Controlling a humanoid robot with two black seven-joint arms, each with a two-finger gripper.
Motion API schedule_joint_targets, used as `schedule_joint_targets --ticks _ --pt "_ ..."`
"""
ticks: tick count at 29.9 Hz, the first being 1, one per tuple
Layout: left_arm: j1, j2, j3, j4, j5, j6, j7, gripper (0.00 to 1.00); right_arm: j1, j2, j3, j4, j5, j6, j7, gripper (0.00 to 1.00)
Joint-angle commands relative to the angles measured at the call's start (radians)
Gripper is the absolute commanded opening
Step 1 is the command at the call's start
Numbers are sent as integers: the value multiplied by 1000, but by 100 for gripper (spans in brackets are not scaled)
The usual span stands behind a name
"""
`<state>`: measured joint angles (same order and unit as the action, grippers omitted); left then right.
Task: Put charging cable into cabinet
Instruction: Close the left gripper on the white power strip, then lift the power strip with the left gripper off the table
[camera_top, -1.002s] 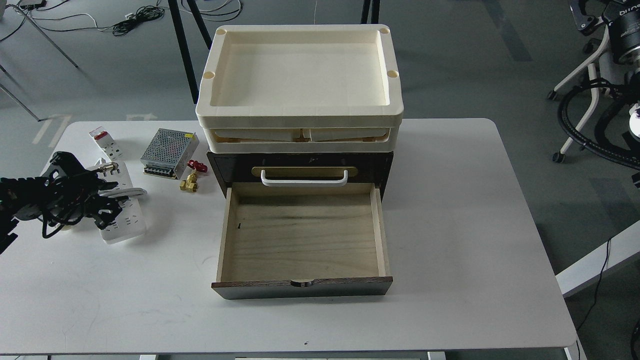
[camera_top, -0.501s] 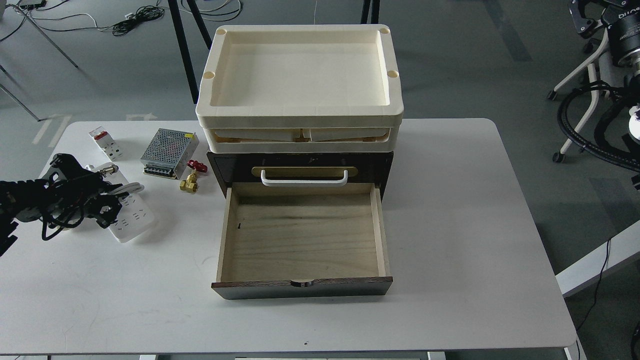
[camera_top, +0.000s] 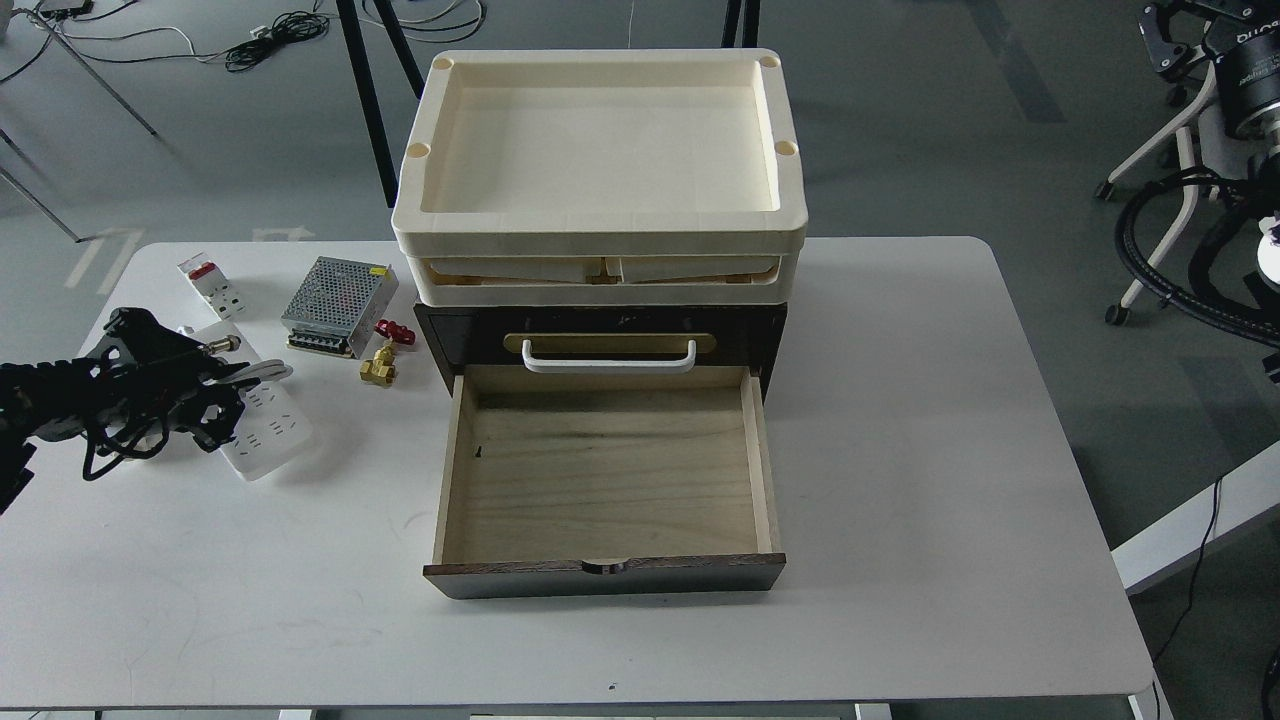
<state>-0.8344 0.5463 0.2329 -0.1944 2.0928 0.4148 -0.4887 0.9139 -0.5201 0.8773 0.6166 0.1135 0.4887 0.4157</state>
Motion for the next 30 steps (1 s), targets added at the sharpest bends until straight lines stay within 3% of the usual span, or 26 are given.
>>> schedule_joint_targets --ticks 1,14,30 --pt "0 -2 0 30 0 24 0 8 -3 0 2 2 0 0 0 99" --pt "-15 14 -1 33 -39 74 0 7 -3 0 6 2 0 0 0 99" --pt "-97 139 -3 73 -264 74 0 6 -1 -3 25 3 0 0 0 99"
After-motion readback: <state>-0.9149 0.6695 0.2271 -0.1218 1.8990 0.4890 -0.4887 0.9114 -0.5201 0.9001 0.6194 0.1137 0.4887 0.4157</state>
